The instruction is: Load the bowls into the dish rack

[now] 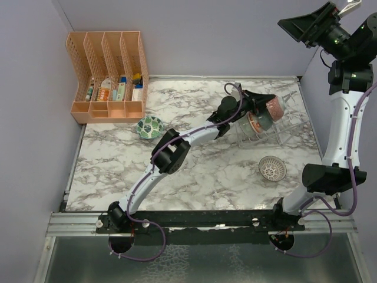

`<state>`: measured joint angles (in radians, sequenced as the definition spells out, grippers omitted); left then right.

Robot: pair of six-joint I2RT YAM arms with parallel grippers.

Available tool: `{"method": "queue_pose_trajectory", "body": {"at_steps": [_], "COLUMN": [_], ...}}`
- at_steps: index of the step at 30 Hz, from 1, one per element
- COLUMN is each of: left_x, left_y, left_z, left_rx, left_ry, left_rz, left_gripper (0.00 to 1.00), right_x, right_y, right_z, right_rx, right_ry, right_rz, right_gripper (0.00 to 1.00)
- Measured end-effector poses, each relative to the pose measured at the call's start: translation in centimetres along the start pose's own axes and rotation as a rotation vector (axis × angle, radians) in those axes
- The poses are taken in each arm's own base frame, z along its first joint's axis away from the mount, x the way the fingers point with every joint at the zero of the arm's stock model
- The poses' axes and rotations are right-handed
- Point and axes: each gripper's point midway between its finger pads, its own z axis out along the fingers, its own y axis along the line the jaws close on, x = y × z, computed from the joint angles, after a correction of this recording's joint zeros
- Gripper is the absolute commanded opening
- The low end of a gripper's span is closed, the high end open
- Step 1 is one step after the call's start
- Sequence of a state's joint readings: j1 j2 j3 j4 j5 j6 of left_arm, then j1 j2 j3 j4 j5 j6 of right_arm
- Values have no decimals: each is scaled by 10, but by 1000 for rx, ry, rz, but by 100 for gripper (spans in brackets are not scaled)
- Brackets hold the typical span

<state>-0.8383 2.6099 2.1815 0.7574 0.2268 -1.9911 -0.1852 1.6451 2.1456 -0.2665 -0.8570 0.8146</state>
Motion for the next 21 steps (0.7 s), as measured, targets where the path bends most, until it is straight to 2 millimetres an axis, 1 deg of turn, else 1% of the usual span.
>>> {"method": "queue_pose_trajectory", "body": {"at_steps": [2,7,12,18,19,21], "left_x": [-2,-3,-3,-14,-15,-18], "left_y": [6,9,17,28,30,32], "left_z": [-1,-1,0,-2,-2,-2], "left_rx": [-13,-23,-54,-106,-113,-130], "left_ry": [-8,-14,-16,-42,-45,-51], "left_rz": [-8,-9,1,5,7,7], "left_gripper": [0,0,1,3,3,9], "right_x": [0,1,2,2,3,4], "right_y": [0,-4,-8,-14,-15,-17], "right_z": [0,2,3,3,4,4], "right_rx": [-1,1,4,11,12,13], "right_ry": [0,3,6,8,9,13], "right_rz": [-1,3,8,12,13,17], "right_gripper": [100,100,100,100,100,100]}}
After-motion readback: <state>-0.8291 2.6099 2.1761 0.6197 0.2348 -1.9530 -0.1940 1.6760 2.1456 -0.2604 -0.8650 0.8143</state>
